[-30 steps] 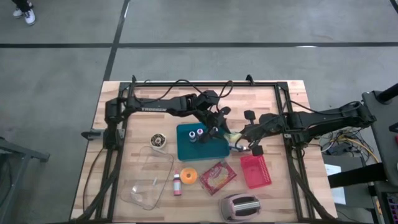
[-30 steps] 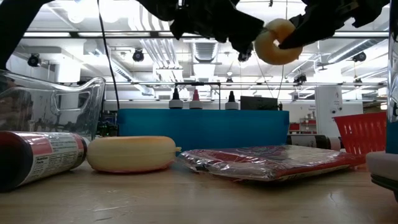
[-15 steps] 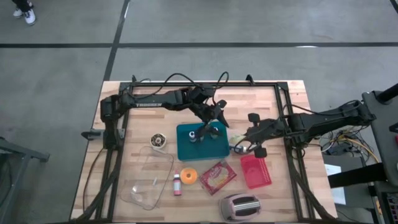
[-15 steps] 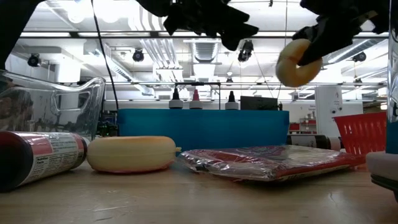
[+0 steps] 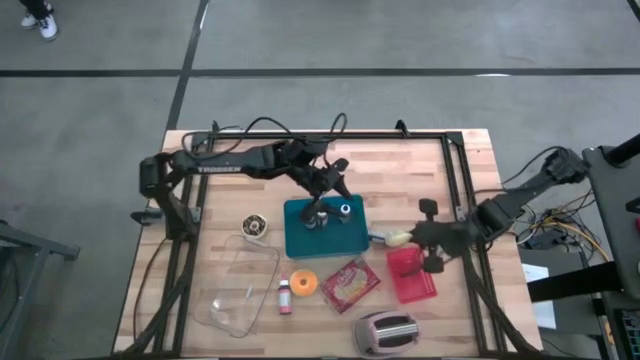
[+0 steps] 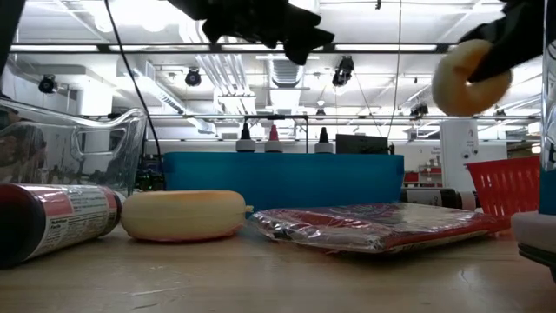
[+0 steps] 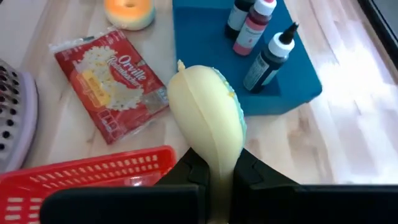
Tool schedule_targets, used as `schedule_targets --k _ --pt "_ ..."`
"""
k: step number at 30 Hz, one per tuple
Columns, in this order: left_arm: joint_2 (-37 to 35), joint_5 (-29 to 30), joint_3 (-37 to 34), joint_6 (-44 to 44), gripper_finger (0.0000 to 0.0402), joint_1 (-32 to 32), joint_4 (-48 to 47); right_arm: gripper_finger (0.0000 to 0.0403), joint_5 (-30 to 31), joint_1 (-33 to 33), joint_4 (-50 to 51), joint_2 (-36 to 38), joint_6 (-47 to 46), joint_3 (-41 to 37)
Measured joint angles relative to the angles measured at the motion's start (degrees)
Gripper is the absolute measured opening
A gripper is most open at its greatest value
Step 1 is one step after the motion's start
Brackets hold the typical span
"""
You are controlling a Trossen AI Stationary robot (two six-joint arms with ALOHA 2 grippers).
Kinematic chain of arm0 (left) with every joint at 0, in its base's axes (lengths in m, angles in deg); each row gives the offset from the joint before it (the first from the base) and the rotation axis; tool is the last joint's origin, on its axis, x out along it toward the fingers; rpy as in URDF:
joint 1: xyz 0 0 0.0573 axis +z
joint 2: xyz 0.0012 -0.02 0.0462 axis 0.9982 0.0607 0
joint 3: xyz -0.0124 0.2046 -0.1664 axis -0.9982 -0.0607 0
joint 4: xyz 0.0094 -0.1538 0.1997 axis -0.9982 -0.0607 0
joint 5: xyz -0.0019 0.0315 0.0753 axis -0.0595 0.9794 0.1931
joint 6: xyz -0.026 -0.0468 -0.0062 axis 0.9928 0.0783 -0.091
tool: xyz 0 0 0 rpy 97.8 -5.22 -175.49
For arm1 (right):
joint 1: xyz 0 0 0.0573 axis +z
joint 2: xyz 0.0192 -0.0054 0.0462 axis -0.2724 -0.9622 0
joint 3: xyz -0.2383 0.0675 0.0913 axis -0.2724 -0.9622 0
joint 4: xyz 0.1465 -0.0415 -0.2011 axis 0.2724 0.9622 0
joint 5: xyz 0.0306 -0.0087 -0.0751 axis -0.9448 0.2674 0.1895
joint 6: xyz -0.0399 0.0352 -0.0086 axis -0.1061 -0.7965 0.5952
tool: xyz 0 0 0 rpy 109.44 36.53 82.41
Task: Pick & Place Food Item
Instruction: Put the green donut into the red bin
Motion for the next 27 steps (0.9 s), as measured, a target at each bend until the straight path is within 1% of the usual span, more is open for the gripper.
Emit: schedule_targets --k 4,9,13,16,19,22,27 --pt "-4.57 3.58 -7.97 2.73 0.0234 0.02 7.22 0.0011 1.78 4.7 1.42 -1.07 -6.95 -1.48" --pt "-12.04 5.27 -17.08 6.28 0.0234 0.07 15.97 0.0011 1.41 7.81 3.66 -2.35 -13.37 -1.52" --pt "-18.39 7.99 -23.21 8.82 0.0234 0.07 20.68 0.0011 -3.04 8.24 3.73 -3.33 -16.33 -1.52" --pt "-22.77 11.26 -27.48 10.49 0.0234 -0.03 24.56 0.0011 -6.3 8.23 3.78 -4.98 -18.07 -1.52" --pt "-26.45 13.33 -31.15 11.35 0.0234 -0.07 26.59 0.0011 -9.1 8.24 3.74 -7.16 -18.91 -1.54" --pt "-29.36 14.35 -33.89 11.88 0.0234 -0.07 28.06 0.0011 -11.66 8.22 3.59 -9.05 -20.27 -1.54" --pt "-31.88 14.57 -36.16 13.23 0.0234 -0.07 28.21 0.0011 -15.94 8.22 3.43 -11.62 -23.1 -1.54"
